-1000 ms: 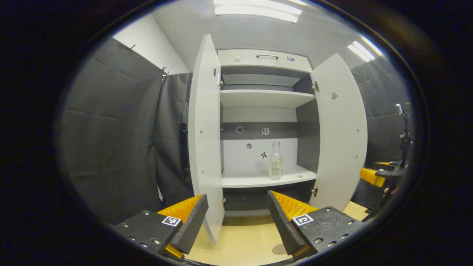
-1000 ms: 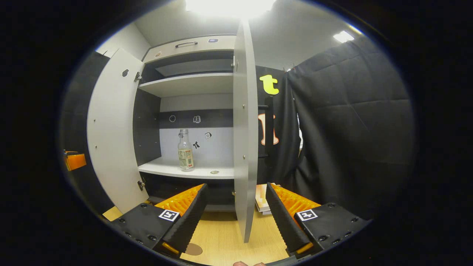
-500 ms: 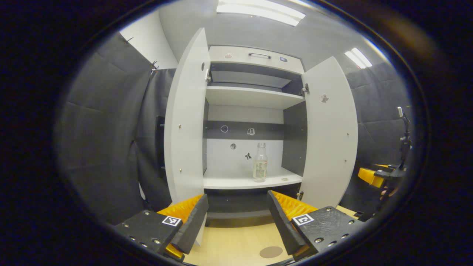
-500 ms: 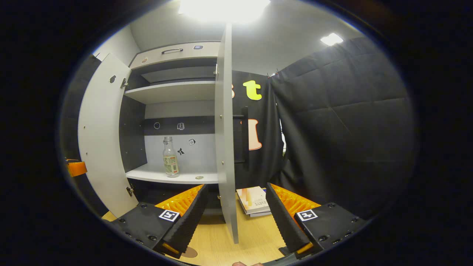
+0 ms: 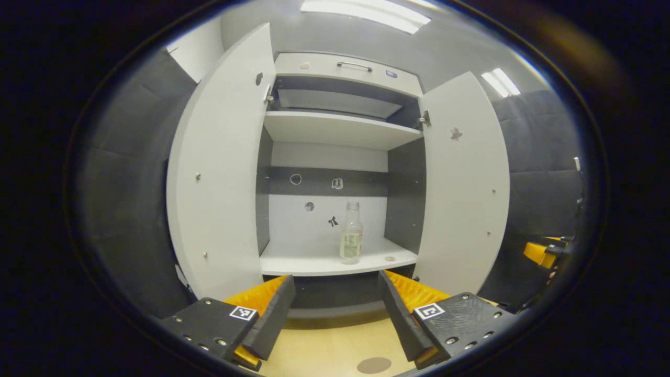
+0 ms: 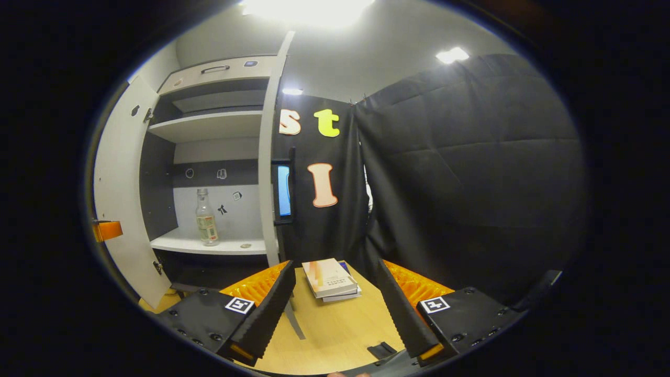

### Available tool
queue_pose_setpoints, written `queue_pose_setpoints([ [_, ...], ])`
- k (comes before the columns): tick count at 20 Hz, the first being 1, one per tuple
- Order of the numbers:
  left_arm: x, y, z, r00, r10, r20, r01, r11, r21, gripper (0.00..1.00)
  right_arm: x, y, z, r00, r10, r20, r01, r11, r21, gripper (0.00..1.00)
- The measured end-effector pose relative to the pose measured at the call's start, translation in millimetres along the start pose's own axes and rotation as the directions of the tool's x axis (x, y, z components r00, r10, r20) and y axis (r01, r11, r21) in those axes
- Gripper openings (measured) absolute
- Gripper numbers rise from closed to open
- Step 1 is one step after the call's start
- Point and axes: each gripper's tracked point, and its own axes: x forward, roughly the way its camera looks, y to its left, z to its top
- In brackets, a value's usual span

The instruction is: Grasp the bottle in the cabinet with the left hand and place it on the coaster, then close the right door with the right hand and the left door with the left hand.

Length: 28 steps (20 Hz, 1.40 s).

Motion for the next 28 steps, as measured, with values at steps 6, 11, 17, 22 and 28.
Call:
queue_pose_setpoints([
  [6,73.8,-10.1,25.6,0.999,-0.039,0.028,0.037,0.998,0.056,0.93,22.8,-35.3,11.1,0.995,-0.098,0.019,0.098,0.995,0.031,0.96],
  [11,138.6,-21.4,41.7,0.998,-0.059,0.023,0.058,0.998,0.039,0.93,52.7,-62.2,15.1,0.989,-0.149,0.021,0.148,0.989,0.025,0.98],
  [17,218.6,-30.5,54.6,0.998,-0.059,0.035,0.057,0.997,0.049,0.93,85.8,-73.9,13.9,0.984,-0.176,0.026,0.176,0.984,0.025,0.98],
  [22,269.5,-33.5,42.1,0.998,-0.067,0.017,0.066,0.995,0.074,0.92,103.8,-85.5,8.6,0.973,-0.231,0.030,0.230,0.973,0.025,0.94],
  [28,305.5,-42.0,25.1,0.996,-0.086,-0.020,0.088,0.993,0.081,0.83,121.3,-93.0,0.3,0.964,-0.267,0.011,0.266,0.963,0.037,0.98],
])
